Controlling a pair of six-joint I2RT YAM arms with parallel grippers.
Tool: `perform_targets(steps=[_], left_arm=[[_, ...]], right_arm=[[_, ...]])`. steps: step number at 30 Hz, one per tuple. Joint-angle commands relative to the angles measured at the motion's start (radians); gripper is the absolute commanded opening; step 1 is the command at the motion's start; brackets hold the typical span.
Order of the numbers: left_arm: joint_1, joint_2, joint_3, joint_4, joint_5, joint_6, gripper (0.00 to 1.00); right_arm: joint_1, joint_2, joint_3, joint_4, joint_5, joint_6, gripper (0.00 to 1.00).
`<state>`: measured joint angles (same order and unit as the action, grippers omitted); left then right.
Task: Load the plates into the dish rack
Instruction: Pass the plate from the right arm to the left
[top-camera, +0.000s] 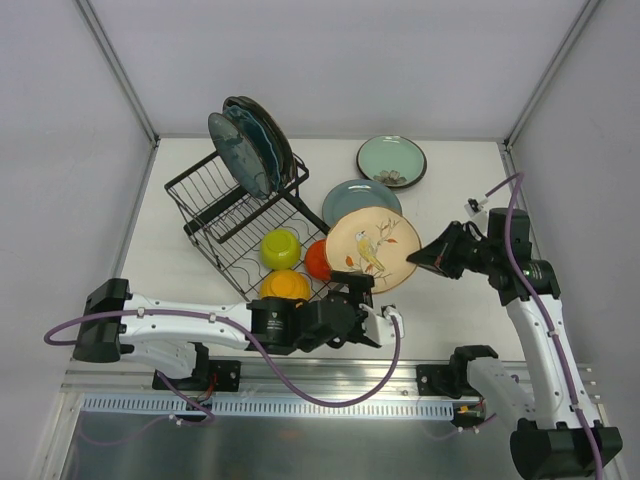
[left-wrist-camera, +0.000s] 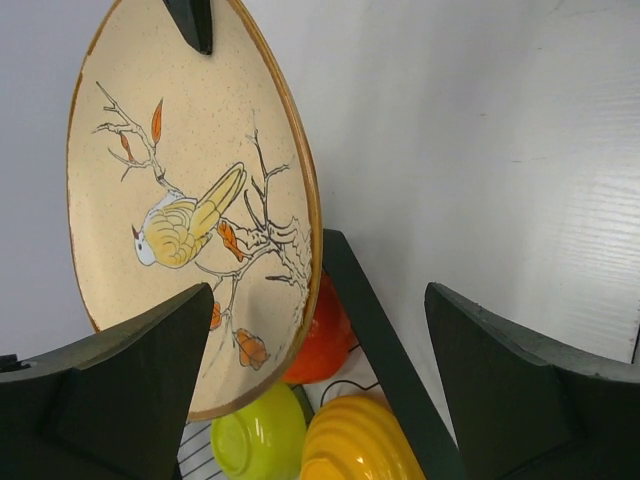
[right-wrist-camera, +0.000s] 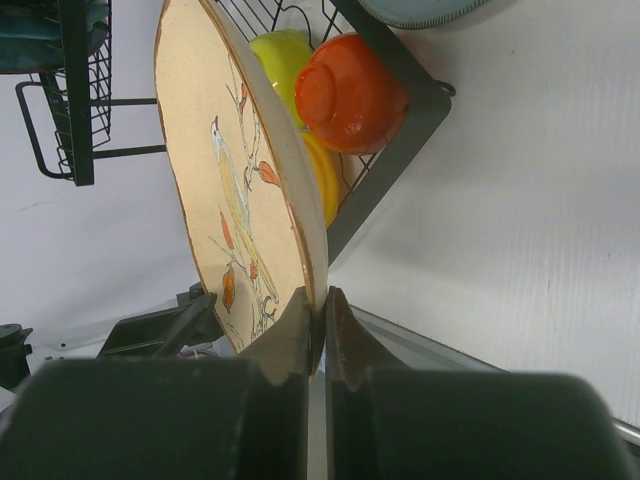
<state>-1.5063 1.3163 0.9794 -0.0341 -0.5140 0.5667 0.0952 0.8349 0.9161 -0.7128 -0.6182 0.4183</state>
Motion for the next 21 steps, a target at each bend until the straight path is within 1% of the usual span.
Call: perform_targets(steps=[1,3,6,10,13,14,16,17,21], left_arm=[[-0.011,0.023,0.042,0.065,-0.07,0.076,0.87],[-0.011,0.032,0.041,0.071,-0.084,0.093,0.82],[-0.011,0.043,0.035,0.071,-0.101,0.104,0.78],[-0.011,0.046,0.027,0.071,-0.115,0.11,0.61],[-0.011,0.047,0.021,0.071,-0.126,0.111,0.57],[-0.011,0.047,0.019,0.071,-0.126,0.117,0.53],[-0.011,0.046,0.016,0.071,-0.13,0.117,0.5],[-0.011,0.046,0.016,0.071,-0.13,0.119,0.45],[-0.011,0.043,0.008,0.071,-0.13,0.117,0.38]], right_arm=[[0.018,-0.04,0.061,0.072,-0.092,0.048,0.01],[0.02,-0.043,0.059,0.069,-0.087,0.051,0.01],[0.026,-0.048,0.059,0.072,-0.084,0.054,0.0],[0.038,-0.045,0.061,0.073,-0.083,0.057,0.01],[0.046,-0.045,0.066,0.075,-0.08,0.059,0.01],[0.047,-0.045,0.067,0.075,-0.077,0.06,0.01],[0.055,-0.043,0.067,0.076,-0.075,0.062,0.0],[0.058,-0.045,0.067,0.078,-0.074,0.062,0.01],[0.064,-0.045,0.067,0.082,-0.071,0.068,0.01]])
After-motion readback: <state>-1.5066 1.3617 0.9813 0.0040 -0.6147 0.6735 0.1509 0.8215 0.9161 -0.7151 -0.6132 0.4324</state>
